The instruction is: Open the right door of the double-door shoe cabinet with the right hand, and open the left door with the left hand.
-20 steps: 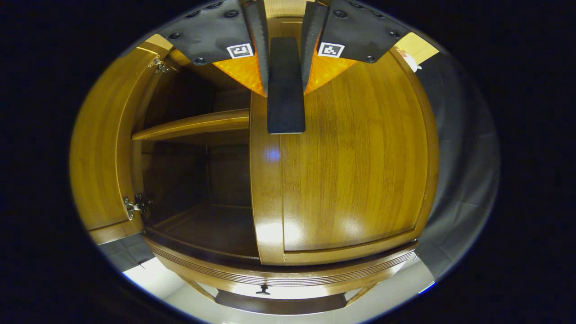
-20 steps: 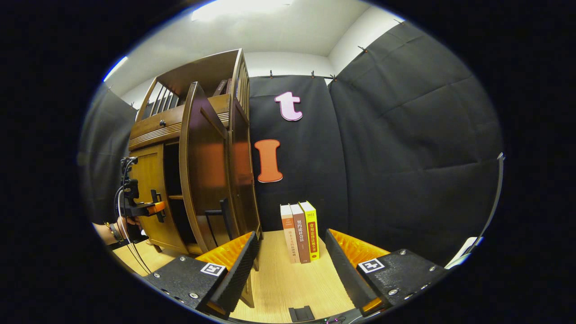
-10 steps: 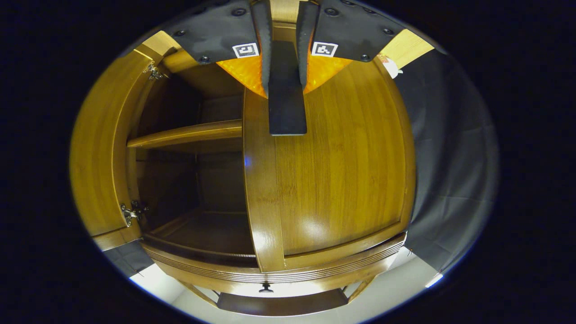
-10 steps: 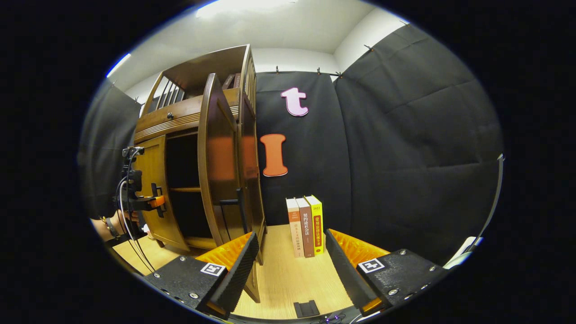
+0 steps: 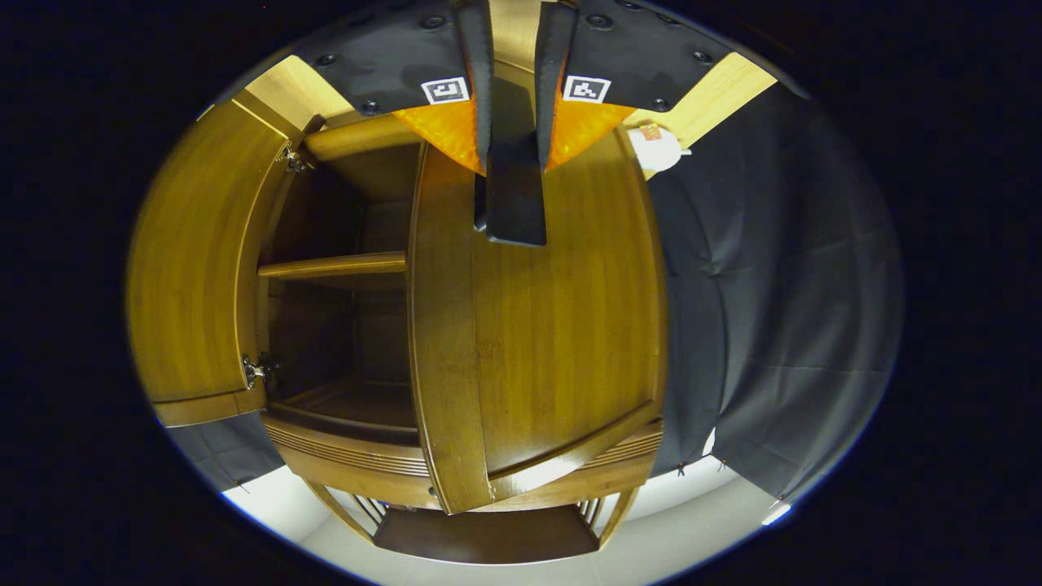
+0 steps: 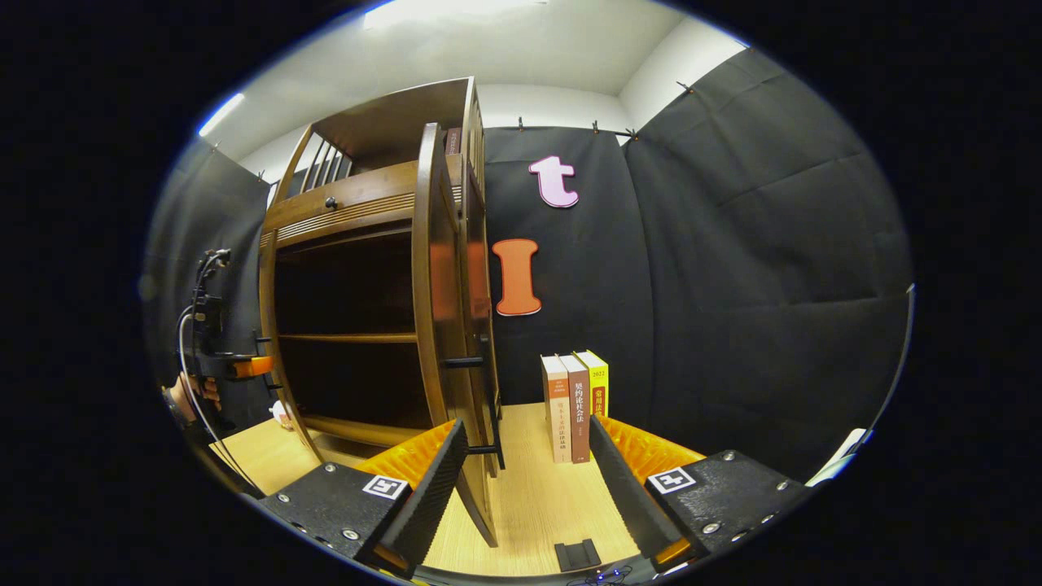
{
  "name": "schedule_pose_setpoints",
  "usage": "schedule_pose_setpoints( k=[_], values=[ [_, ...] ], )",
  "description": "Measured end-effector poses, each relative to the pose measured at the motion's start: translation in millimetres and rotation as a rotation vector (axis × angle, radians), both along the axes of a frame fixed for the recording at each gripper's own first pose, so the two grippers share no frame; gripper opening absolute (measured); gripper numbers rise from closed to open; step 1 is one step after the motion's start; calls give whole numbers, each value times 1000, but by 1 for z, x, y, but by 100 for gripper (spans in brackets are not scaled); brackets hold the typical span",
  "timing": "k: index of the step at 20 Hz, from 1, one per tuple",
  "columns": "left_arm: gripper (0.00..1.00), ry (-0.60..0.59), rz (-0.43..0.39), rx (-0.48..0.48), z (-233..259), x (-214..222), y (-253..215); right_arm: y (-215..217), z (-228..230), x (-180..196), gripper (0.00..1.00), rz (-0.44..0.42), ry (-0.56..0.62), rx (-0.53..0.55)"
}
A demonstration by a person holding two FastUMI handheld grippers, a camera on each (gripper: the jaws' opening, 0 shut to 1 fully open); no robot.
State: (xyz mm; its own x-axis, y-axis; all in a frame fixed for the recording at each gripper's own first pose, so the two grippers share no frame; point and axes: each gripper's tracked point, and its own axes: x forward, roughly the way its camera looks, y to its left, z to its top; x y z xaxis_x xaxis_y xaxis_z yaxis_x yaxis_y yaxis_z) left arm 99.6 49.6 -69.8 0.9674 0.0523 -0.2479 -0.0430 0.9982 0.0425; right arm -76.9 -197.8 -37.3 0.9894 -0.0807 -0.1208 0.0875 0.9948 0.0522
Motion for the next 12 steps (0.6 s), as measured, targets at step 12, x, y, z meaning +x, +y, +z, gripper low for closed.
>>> schedule_pose_setpoints(
  k=[12],
  values=[
    [20, -32, 81, 15, 15, -71, 107, 23, 14, 7, 98, 4, -23, -3]
  ],
)
